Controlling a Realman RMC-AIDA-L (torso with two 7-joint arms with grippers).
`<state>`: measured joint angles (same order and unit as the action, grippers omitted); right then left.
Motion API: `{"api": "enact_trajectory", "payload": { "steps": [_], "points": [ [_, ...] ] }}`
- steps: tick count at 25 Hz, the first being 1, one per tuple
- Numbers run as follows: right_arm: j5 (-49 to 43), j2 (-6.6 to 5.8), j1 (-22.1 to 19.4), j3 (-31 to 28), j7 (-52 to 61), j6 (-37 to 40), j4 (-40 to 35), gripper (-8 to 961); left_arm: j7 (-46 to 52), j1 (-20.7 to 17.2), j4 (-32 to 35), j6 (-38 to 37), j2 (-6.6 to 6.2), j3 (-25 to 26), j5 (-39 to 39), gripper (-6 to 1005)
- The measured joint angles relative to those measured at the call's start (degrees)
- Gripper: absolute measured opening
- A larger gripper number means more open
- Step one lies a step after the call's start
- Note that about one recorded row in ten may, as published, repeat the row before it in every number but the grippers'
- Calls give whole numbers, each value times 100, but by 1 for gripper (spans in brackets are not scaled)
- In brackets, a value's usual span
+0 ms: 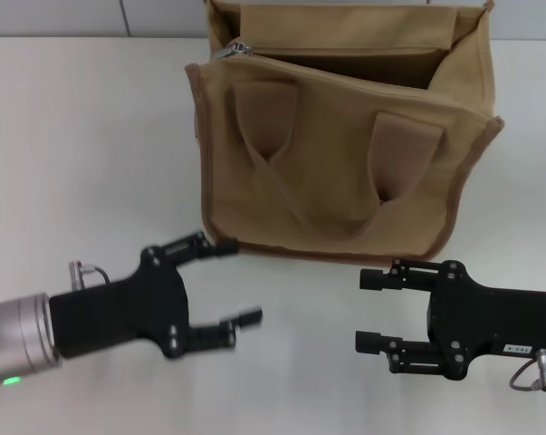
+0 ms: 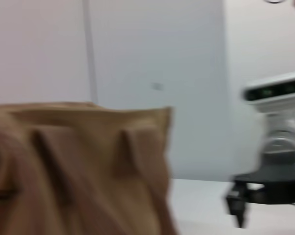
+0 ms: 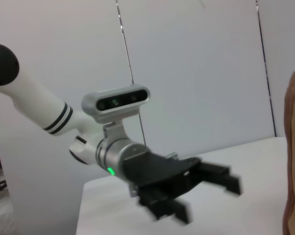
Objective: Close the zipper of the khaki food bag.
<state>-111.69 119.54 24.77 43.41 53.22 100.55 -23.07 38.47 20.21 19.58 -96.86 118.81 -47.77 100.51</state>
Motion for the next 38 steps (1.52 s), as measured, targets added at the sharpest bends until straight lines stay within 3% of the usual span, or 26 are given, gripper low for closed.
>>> {"api": "enact_trajectory", "payload": {
  "steps": [7,16,22,30,32,38],
  "points": [
    [8,5,24,1,-5,-1,91,699,-518,-158,-222,874,0,487,-1407,834],
    [8,8,60,-2,-82,-12,219,699,-740,-10,-236,1571,9,511,-1887,834],
    [13,8,54,-25,-155,-18,302,699,-941,116,-238,1697,11,510,-2763,834],
    [66,8,46,-25,-287,-27,371,699,-989,587,-587,1916,28,395,-2786,834],
    [80,8,38,-25,-310,-27,391,699,-989,692,-624,2008,28,92,-2769,835],
    [89,8,28,-26,-316,-28,391,699,-984,851,-646,2258,36,-143,-2800,835]
  ]
}}
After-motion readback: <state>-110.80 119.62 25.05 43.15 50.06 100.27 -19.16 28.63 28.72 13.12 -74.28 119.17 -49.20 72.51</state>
